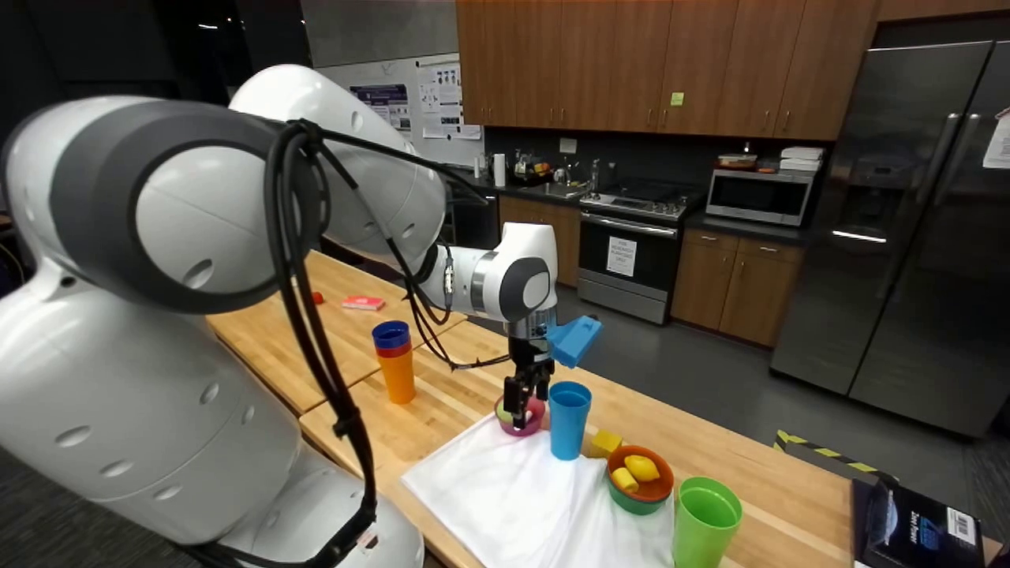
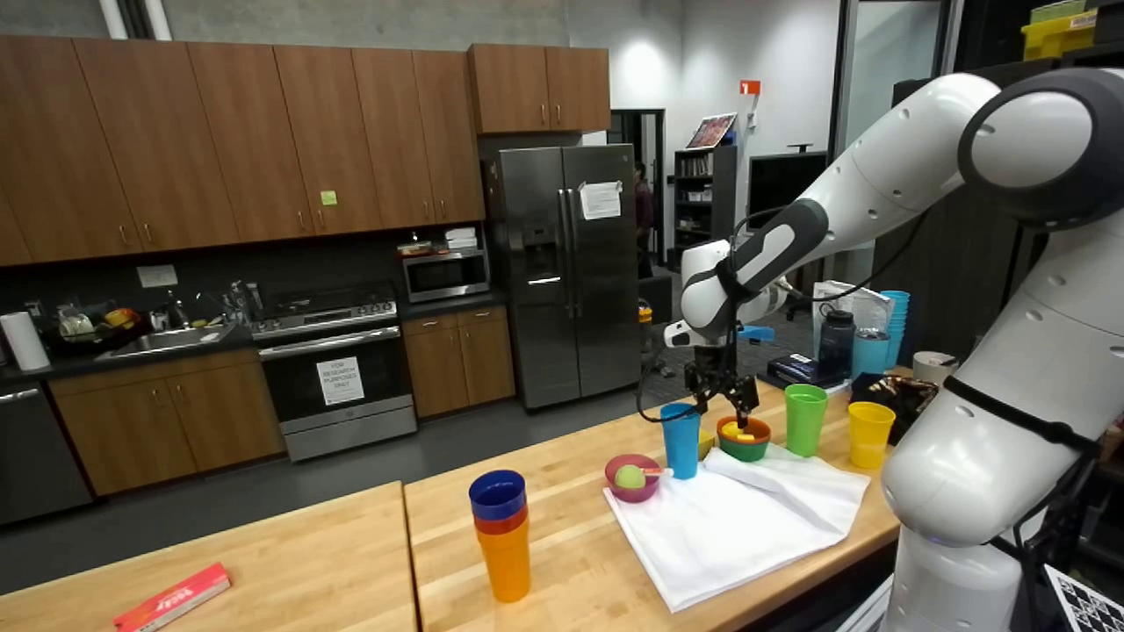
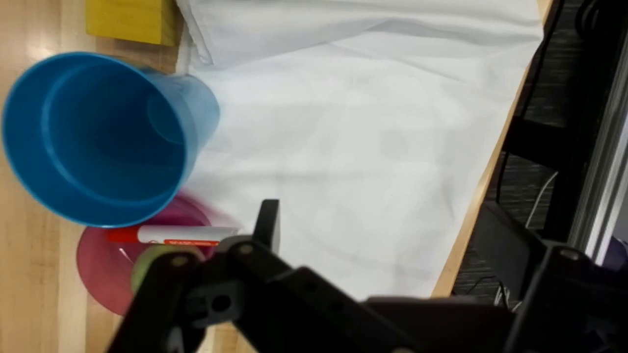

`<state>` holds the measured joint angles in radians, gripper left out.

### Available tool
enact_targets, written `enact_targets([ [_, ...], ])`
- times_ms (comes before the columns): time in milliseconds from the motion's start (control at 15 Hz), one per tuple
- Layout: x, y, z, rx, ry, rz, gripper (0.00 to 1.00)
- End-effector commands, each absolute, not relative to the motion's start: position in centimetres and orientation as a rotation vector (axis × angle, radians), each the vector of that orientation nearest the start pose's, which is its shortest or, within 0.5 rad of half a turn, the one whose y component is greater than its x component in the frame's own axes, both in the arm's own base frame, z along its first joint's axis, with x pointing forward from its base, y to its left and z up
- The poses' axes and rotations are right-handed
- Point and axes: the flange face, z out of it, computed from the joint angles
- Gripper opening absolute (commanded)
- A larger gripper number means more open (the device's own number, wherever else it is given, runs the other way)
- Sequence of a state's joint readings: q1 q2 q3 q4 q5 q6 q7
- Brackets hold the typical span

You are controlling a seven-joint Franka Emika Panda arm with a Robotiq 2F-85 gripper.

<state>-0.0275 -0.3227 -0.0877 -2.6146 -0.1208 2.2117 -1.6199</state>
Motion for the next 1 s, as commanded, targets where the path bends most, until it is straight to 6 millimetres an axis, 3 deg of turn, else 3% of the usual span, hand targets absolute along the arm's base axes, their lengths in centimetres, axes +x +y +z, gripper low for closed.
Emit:
enact_targets([
  [0,40.2,-5.6,36.8,2.199,2.212,0.027,1.0],
  [267,40.8,-6.2,36.9,2.183,2.171,0.224,1.0],
  [933,41.5,-7.2,34.9,2.107,2.052,0.342,1.0],
])
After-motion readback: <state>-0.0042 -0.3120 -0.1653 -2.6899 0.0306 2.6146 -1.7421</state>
